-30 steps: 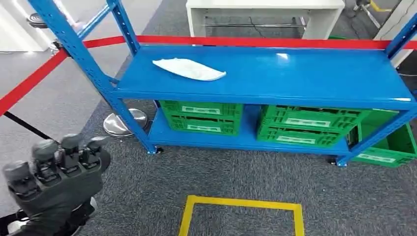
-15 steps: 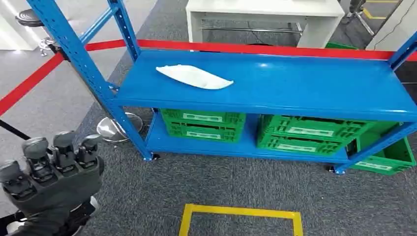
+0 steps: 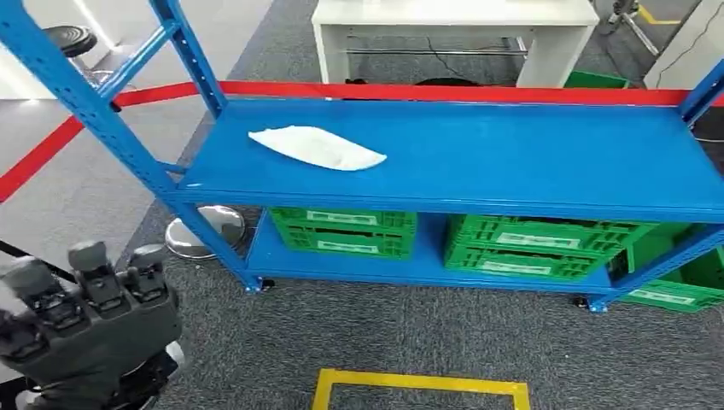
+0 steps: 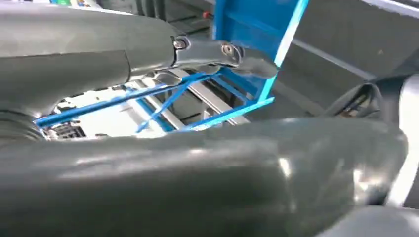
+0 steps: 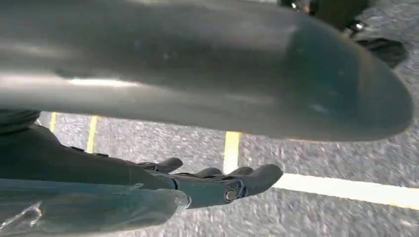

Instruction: Take the parts from the cabinet and place them on the table.

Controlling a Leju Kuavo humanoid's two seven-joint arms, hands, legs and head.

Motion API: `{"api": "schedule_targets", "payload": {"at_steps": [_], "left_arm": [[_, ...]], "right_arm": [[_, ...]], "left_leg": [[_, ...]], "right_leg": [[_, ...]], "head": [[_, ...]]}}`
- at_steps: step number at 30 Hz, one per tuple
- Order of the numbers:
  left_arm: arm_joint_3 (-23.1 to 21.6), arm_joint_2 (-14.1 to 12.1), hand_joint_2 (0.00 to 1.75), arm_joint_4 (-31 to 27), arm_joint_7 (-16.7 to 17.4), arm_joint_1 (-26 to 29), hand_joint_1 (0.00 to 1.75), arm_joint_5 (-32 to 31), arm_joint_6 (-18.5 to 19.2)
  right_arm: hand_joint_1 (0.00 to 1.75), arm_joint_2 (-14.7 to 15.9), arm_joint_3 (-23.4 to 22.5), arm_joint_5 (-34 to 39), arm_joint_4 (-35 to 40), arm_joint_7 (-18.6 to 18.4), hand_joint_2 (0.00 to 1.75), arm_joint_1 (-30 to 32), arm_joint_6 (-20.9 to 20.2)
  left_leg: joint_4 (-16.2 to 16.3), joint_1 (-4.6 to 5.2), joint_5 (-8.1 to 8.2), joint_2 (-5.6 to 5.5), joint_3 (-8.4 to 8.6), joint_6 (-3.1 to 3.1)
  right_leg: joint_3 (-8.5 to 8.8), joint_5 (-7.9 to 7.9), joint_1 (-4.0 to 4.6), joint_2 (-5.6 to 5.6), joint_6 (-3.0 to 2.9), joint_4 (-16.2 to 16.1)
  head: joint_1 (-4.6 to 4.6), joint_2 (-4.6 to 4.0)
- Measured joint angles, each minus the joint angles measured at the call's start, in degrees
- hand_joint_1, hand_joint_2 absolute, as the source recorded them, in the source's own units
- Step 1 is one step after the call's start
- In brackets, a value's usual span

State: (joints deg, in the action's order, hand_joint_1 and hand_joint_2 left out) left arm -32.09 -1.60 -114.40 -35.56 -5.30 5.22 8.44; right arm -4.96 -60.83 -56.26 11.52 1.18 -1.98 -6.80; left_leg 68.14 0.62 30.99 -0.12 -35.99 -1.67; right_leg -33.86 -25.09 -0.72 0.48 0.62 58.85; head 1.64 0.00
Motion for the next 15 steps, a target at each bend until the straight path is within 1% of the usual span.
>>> {"api": "schedule_targets", "payload": {"at_steps": [1, 2, 3, 4, 5, 6, 7, 8, 9, 10, 11, 12, 13, 14, 15], "left_arm": [[0.0, 0.0, 0.00, 0.1, -0.1, 0.0, 0.00, 0.1, 0.1], [0.0, 0.0, 0.00, 0.2, -0.1, 0.0, 0.00, 0.1, 0.2], [0.0, -0.1, 0.00, 0.2, -0.1, 0.0, 0.00, 0.1, 0.3], [0.1, -0.1, 0.00, 0.3, -0.1, 0.0, 0.00, 0.1, 0.5], [0.1, -0.1, 0.00, 0.3, -0.1, 0.0, 0.00, 0.1, 0.6], [0.1, -0.1, 0.00, 0.3, -0.1, 0.0, 0.00, 0.1, 0.7], [0.1, -0.1, 0.00, 0.3, -0.1, -0.1, 0.00, 0.1, 0.8], [0.2, -0.1, 0.00, 0.4, -0.1, -0.2, 0.00, 0.1, 0.9], [0.2, -0.1, 0.00, 0.5, -0.1, -0.2, 0.00, 0.0, 0.9], [0.2, -0.1, 0.00, 0.5, -0.1, -0.2, 0.00, 0.0, 0.9], [0.2, -0.1, 0.00, 0.5, -0.1, -0.3, 0.00, 0.0, 0.9], [0.2, -0.2, 0.00, 0.5, -0.1, -0.3, 0.00, 0.0, 0.9], [0.2, -0.2, 0.00, 0.5, -0.1, -0.3, 0.00, 0.0, 0.9], [0.2, -0.3, 0.00, 0.6, -0.1, -0.3, 0.00, 0.0, 0.9], [0.2, -0.4, 0.00, 0.6, -0.1, -0.3, 0.00, 0.0, 0.9]], "right_arm": [[0.00, 0.0, 0.0, -0.1, 0.0, 0.1, 0.00, 0.0, -0.1], [0.00, 0.0, 0.0, -0.3, 0.0, 0.2, 0.00, 0.0, -0.2], [0.00, 0.0, 0.0, -0.5, 0.0, 0.2, 0.00, 0.1, -0.2], [0.00, 0.0, 0.0, -0.6, 0.0, 0.3, 0.00, 0.1, -0.3], [0.00, 0.0, 0.0, -0.7, 0.0, 0.3, 0.00, 0.0, -0.4], [0.00, 0.0, 0.0, -0.8, 0.0, 0.4, 0.00, 0.0, -0.5], [0.00, 0.0, 0.0, -0.9, 0.0, 0.4, 0.00, 0.0, -0.6], [0.00, 0.0, 0.0, -1.0, 0.0, 0.4, 0.00, 0.0, -0.8], [0.00, 0.0, 0.0, -1.0, 0.0, 0.5, 0.00, -0.1, -0.9], [0.00, -0.1, 0.0, -1.1, 0.0, 0.4, 0.00, -0.1, -1.0], [0.00, -0.2, 0.0, -1.3, 0.0, 0.4, 0.00, -0.1, -1.2], [0.00, -0.2, 0.0, -1.5, 0.0, 0.3, 0.00, -0.2, -1.3], [0.00, -0.2, 0.0, -1.8, 0.0, 0.3, 0.00, -0.2, -1.4], [0.00, -0.3, 0.1, -2.0, -0.1, 0.2, 0.00, -0.3, -1.6], [0.00, -0.4, 0.1, -2.0, -0.1, 0.1, 0.00, -0.3, -1.6]], "left_leg": [[3.9, -0.05, 1.91, 0.00, -2.82, -0.12], [6.6, -0.06, 2.99, 0.00, -5.11, -0.12], [6.6, -0.06, 2.21, 0.00, -6.08, 0.00], [4.5, -0.06, 0.00, 0.00, -5.76, 0.17], [0.6, -0.04, -3.33, -0.01, -4.41, 0.41], [-4.0, -0.03, -6.73, 0.00, -2.63, 0.69], [-8.0, -0.02, -9.51, 0.03, -1.13, 0.98], [-10.5, 0.23, -7.55, 0.10, -0.88, 1.23], [-10.4, 0.28, -6.93, 0.03, -0.52, 1.28], [-11.1, 0.34, -7.23, -0.14, -0.17, 1.61], [-11.5, 0.37, -7.64, -0.22, 0.14, 1.84], [-11.5, 0.19, -7.86, -0.25, 1.05, 2.24], [-11.5, 0.13, -7.83, -0.15, 1.60, 2.45], [-11.5, 0.16, -7.52, -0.06, 2.03, 2.80], [-11.5, 0.23, -7.26, -0.05, 2.22, 3.03]], "right_leg": [[0.22, -0.33, 0.07, 0.00, -0.08, 0.0], [0.56, -0.69, 0.13, 0.00, -0.10, 0.0], [1.08, -1.10, 0.17, 0.03, -0.11, 0.0], [1.67, -1.52, 0.20, 0.13, -0.06, 0.0], [2.42, -1.98, 0.22, 0.23, 0.03, 0.0], [3.14, -2.43, 0.21, 0.27, 0.16, -0.1], [3.17, -2.88, 0.15, 0.28, 0.36, -0.2], [3.94, -3.43, 0.41, 0.49, 0.83, 0.1], [3.66, -3.90, 0.37, 0.44, 1.29, -0.3], [4.73, -3.51, 0.24, 0.36, 1.68, -0.3], [5.04, -3.20, 0.26, 0.24, 2.12, 0.0], [5.40, -4.07, 0.16, 0.17, 2.46, -0.2], [5.24, -4.81, 0.15, 0.07, 2.56, 0.8], [3.53, -5.98, 0.16, 0.03, 2.66, 4.1], [0.69, -7.58, 0.16, 0.02, 2.79, 8.8]], "head": [[0.00, 0.00], [-0.02, 0.00], [0.02, 0.00], [-0.02, 0.00], [0.00, 0.00], [0.00, 0.00], [0.00, 0.00], [0.02, 0.00], [-0.11, 0.00], [0.07, 0.00], [-0.11, 0.00], [-0.02, 0.00], [-0.11, 0.00], [-0.37, 0.02], [-0.24, 0.00]]}}
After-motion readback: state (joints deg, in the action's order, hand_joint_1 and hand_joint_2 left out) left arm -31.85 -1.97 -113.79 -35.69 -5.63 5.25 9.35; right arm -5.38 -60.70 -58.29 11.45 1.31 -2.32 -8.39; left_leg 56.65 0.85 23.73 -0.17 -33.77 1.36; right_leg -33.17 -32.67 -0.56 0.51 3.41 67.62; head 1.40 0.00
